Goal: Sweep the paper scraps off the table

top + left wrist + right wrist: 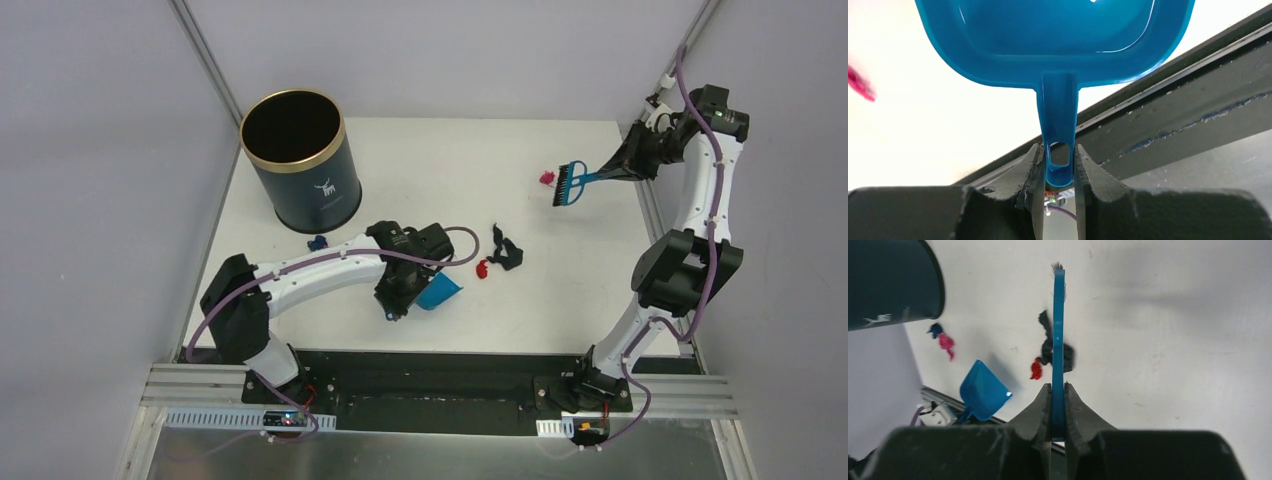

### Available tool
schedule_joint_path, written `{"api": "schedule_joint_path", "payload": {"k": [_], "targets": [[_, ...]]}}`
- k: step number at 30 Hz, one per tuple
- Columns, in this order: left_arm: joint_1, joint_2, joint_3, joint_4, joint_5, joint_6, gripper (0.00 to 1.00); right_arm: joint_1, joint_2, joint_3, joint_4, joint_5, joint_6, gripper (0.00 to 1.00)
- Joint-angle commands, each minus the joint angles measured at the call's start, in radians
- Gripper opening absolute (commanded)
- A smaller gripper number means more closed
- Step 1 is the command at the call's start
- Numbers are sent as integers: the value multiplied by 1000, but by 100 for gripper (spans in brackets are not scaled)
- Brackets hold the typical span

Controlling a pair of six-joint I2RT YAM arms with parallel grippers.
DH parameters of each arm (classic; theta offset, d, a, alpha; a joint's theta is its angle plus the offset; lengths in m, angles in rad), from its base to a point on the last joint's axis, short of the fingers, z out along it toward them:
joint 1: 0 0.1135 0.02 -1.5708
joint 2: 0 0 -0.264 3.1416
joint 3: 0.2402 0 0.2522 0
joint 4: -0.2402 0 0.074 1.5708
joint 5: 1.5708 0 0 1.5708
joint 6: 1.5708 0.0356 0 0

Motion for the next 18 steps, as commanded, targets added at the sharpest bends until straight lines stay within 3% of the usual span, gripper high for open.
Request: {"api": "schedule_joint_path", "payload": {"k": [1,6,12,18], "targets": [[-18,66,31,109,28,77,10,28,54,70,12,159,-176,0],[-44,134,0,225,58,71,26,59,35,66,125,329,-263,0],[-103,156,-65,357,-27,74,39,61,-3,-26,131,221,-224,0],[-179,-18,-278,551,-175,-19,47,60,-109,-243,185,129,-225,0]]}}
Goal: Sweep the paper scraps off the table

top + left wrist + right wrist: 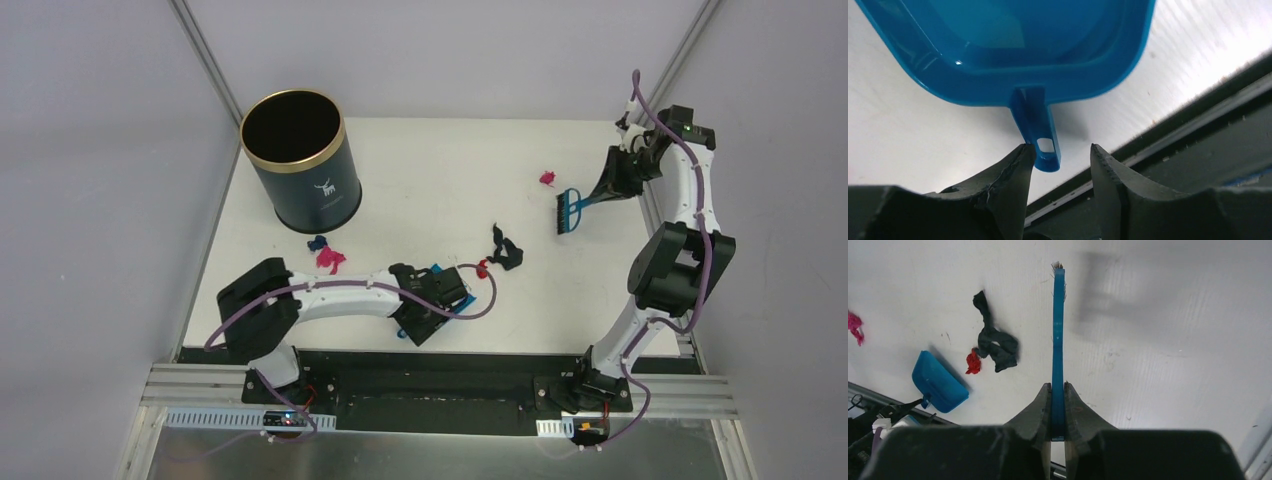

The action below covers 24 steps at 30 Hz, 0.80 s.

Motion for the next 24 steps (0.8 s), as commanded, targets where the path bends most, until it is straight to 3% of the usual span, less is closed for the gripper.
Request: {"api": "schedule_joint_path", "payload": {"k": [1,6,12,18,24], "targets": [[-39,-173,-127,171,-101,-81,48,0,-149,-129,75,-81,-19,0],[-62,-324,-249,302,-109,-89,48,0,-219,-226,113,-123,-17,0],[-66,-396,-318,342,-157,-79,48,-1,-214,-250,110,-147,-14,0],[-65,-337,-326,261,-222,-157,49,0,-205,-256,115,-155,-24,0],[-66,-295,-342,258,-192,-198,46,0,-203,-256,124,-167,-16,0]]}}
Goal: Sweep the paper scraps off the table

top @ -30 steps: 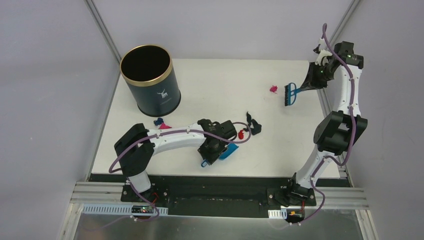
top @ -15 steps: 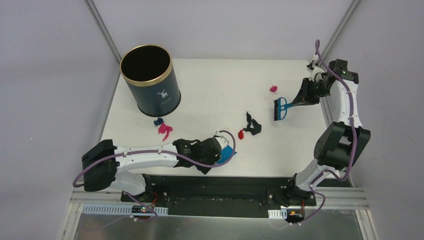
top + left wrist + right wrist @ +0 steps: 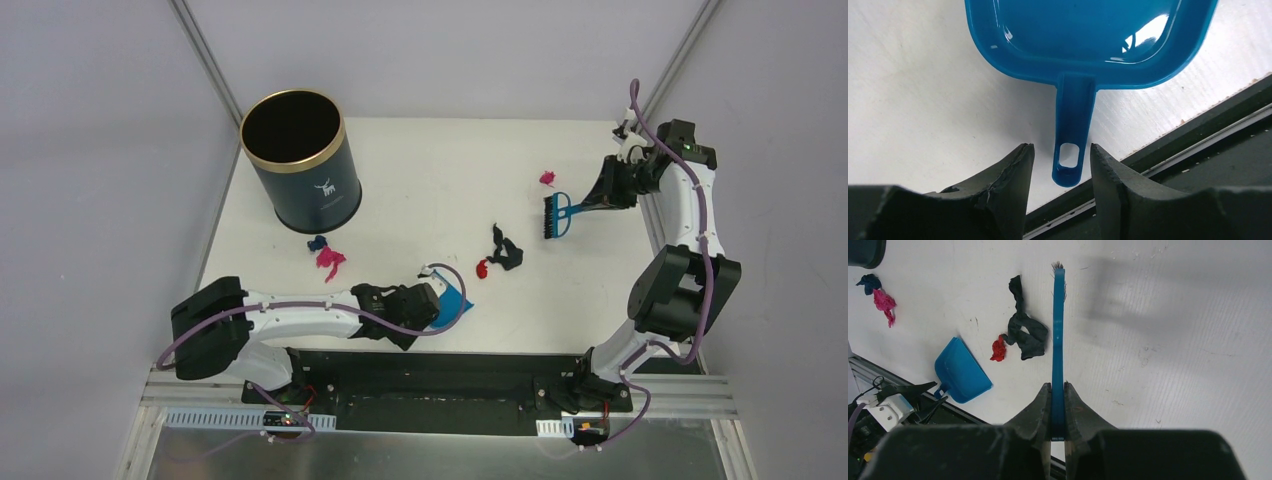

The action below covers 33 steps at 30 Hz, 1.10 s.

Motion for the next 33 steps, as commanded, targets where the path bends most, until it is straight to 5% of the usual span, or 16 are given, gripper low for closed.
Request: {"api": "schedule_joint_path", "payload": {"k": [1,10,14,23,33], "targets": [[-9,4,-13,1,-28,-56,44,0,-13,3,37,-43,-11,0],[-9,-55,6,2,-4,-14,20,14,-22,8,6,-36,-49,0],[-9,-39,151,-137,79,1,9,80,-34,69,-53,104,-137,0],[-42,236,548,-610,120,91,1,362,-100,92,6,650,-283,0],[-47,432,699,-665,133,97,0,514,-12,85,15,700,-227,0]]}}
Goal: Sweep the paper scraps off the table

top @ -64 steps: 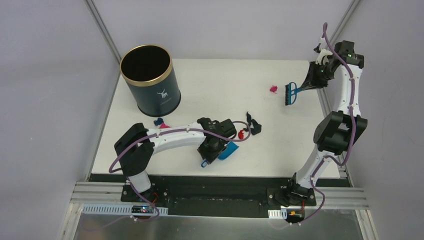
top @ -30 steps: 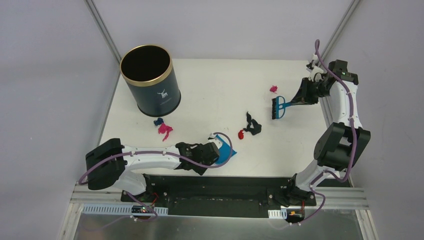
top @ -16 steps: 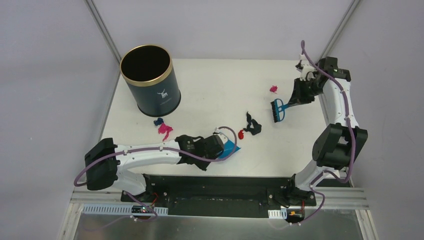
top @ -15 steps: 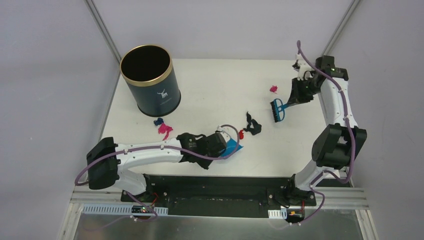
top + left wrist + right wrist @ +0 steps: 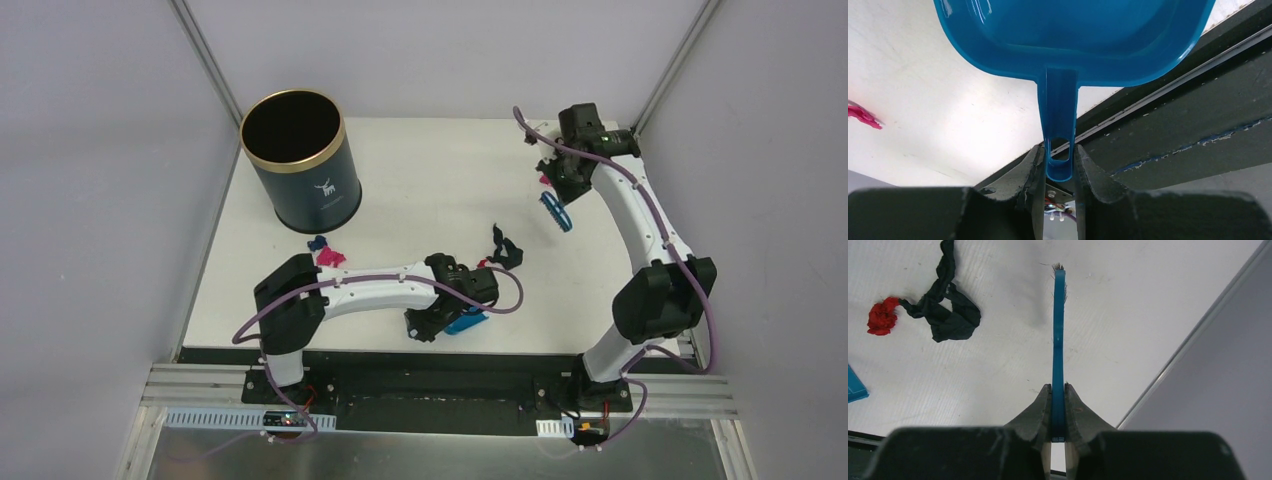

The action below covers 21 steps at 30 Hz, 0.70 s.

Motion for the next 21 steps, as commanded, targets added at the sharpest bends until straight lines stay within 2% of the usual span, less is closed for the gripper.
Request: {"api": "schedule_joint_path", "payload": {"k": [1,7,13,21], "targets": [[-8,30,98,-44,7,12,0,62,40,2,21,25,37,0],[-7,80,161,-54,-2,54,0,120,89,-14,-82,-146,114,0],[-5,135,213,-69,-24,87,0,211,69,-100,-159,-241,141,0],[-1,148,195,-38,-68,74,0,216,14,-46,-353,-621,155,0]]}}
